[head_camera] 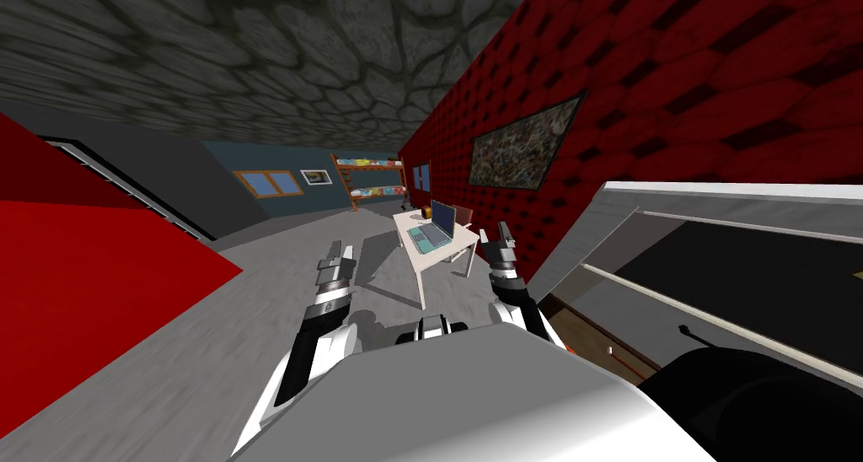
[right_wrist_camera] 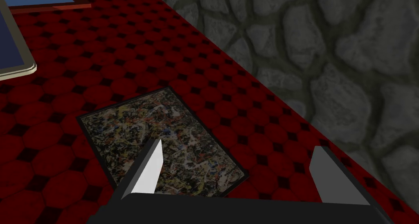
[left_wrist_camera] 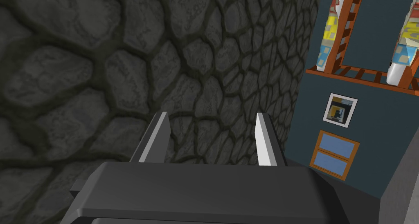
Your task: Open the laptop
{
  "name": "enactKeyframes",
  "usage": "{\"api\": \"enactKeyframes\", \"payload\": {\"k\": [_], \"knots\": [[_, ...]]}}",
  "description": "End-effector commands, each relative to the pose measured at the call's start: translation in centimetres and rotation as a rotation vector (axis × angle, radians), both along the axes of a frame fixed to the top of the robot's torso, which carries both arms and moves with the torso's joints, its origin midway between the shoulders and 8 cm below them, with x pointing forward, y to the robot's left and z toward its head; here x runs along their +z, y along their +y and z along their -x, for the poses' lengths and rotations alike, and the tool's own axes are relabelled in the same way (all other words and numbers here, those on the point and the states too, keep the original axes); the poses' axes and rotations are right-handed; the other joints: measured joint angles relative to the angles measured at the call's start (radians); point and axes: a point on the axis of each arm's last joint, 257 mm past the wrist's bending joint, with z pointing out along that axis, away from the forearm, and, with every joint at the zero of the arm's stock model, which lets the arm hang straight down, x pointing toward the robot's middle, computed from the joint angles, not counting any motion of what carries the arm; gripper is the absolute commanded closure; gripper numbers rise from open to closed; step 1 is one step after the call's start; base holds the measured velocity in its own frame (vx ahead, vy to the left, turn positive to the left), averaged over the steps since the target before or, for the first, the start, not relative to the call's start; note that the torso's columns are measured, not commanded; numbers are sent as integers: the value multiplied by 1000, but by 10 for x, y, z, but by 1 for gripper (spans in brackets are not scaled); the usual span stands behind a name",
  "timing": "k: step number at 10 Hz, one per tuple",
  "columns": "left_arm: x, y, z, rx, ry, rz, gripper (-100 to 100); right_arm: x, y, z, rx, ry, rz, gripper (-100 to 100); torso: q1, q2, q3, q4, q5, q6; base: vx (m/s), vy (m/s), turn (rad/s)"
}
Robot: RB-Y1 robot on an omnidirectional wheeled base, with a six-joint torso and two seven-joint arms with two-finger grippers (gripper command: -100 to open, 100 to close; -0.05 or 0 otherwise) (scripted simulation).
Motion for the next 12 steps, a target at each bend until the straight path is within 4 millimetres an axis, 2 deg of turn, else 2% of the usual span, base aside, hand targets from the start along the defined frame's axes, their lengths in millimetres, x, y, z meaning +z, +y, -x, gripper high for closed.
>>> {"api": "enactKeyframes", "payload": {"k": [1,6,12], "knots": [[0,0,0,0,0,0,0,-9,3,-8,60,29,-17,-100,0,2,-5,3,0,0,37,-41,36],[0,0,0,0,0,0,0,-37,3,-28,194,109,-152,-100,1,4,-5,4,0,0,51,-53,53],[0,0,0,0,0,0,0,-83,2,-58,368,226,-436,-100,1,4,-5,4,0,0,64,-78,70]]}}
